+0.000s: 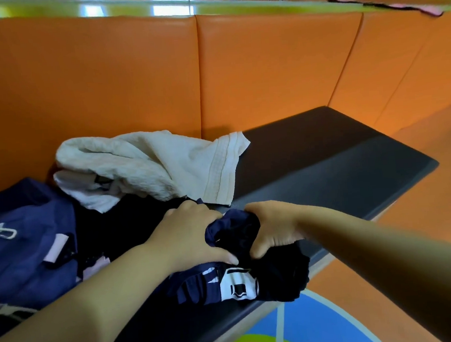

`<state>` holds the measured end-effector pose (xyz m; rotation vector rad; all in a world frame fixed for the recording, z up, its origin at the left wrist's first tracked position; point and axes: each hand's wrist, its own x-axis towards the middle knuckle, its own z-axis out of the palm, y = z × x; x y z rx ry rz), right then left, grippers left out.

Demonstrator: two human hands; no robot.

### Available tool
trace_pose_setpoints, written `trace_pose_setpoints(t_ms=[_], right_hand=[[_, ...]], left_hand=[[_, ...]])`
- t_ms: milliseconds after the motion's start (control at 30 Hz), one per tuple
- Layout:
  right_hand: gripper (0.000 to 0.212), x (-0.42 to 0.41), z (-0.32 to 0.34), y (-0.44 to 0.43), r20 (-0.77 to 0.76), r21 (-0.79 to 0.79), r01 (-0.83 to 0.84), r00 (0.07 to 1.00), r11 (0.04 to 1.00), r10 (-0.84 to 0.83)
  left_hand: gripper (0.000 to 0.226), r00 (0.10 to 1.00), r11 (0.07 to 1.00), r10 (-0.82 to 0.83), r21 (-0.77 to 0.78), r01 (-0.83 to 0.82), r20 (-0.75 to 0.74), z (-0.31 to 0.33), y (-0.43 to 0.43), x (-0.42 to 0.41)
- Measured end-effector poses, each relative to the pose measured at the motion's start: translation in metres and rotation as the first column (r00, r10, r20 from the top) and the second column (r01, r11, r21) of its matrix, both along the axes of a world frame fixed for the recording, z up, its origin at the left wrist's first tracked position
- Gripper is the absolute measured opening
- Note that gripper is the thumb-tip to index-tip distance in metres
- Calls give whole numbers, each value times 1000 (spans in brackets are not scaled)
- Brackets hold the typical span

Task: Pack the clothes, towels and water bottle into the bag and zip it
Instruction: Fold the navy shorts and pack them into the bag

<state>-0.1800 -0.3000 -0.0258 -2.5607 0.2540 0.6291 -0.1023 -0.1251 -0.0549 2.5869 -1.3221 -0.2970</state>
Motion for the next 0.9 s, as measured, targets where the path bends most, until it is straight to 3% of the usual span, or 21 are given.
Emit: trace_pose_setpoints(t_ms=[167, 300, 467, 567, 700, 900], right_hand=[[52, -33, 6, 14, 137, -157, -9, 990, 988, 31], [60, -56, 17, 30, 254, -360, -23, 960, 933, 121], [69, -75, 43, 54, 356, -581, 28, 907, 814, 223], [74, -82, 57, 69, 382, -665, 49, 879, 745, 284], [80, -88, 76, 92, 444, -706, 108, 837, 700, 319], [86, -93, 107, 150, 607, -600, 164, 732, 783, 311]], left_hand=[[88, 978, 985, -81, -134, 108, 191, -3, 28, -18], [84, 987, 965, -6, -256, 48, 161, 12, 61, -29], [85, 966, 980, 27, -196, 25, 257, 40, 116, -40], [72, 955, 989, 45, -146, -1, 295, 57, 152, -50], [58, 936, 987, 107, -151, -58, 336, 64, 208, -53], [40, 893, 970, 241, -68, -233, 381, 62, 306, -56]])
